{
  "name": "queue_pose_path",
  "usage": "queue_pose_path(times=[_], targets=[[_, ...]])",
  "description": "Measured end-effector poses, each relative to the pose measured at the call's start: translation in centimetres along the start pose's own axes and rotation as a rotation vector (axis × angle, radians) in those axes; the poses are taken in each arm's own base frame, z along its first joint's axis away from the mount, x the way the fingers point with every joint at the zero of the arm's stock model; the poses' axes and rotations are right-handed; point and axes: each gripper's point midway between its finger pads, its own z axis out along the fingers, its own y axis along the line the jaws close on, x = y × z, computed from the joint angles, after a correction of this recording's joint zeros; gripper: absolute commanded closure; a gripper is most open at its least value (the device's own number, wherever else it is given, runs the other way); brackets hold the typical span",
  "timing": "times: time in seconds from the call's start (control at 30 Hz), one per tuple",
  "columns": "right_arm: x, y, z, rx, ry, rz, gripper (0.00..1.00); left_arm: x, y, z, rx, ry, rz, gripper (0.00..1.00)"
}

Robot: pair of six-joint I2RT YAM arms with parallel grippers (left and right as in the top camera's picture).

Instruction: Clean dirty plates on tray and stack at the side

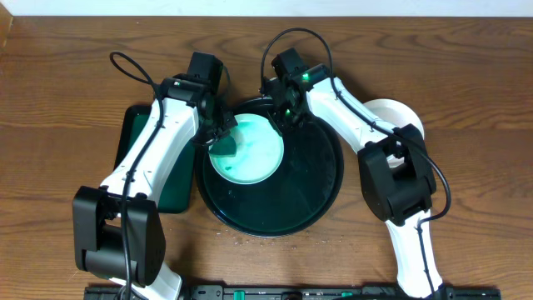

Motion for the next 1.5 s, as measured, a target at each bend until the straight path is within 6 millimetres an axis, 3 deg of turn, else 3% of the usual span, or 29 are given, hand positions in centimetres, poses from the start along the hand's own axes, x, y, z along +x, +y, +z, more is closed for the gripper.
queue_pose_path(times=[0.1,0.2,0.33,0.4,0.53,1.03,1.13,1.33,1.5], targets=[[-0.1,-0.4,0.0,0.022,-0.004,0.043,0.87,0.3,0.3,0.3,-0.007,0.008,-0.015,0.93],[-0.1,-0.5,0.3,0.034,-0.009,0.064,0.75,0.5,0.5,0.7,-0.015,0.016,-0.021,0.93],[0.3,-0.5,0.7,0.051,0.001,0.078,0.69,0.5,0.6,1.1,-0.017,0.019,-0.025,0.93],[0.3,-0.4,0.7,0.052,0.002,0.078,0.72,0.5,0.5,1.1,-0.016,0.018,-0.032,0.93],[0.4,0.2,1.0,0.053,0.004,0.072,0.99,0.4,0.5,1.1,-0.014,0.015,-0.041,0.93],[2.5,-0.3,0.8,0.044,0.086,0.431,0.99,1.4,0.1,2.0,-0.053,0.017,-0.039,0.93],[2.6,-0.3,1.0,0.040,0.083,0.439,0.99,1.6,0.4,3.1,-0.104,-0.006,-0.046,0.93],[2.6,-0.3,1.1,0.019,0.083,0.446,0.99,0.2,1.0,7.4,-0.181,-0.051,-0.060,0.93],[2.6,-0.2,1.2,0.007,0.084,0.447,0.99,0.5,0.7,8.1,-0.175,-0.023,0.039,0.93]])
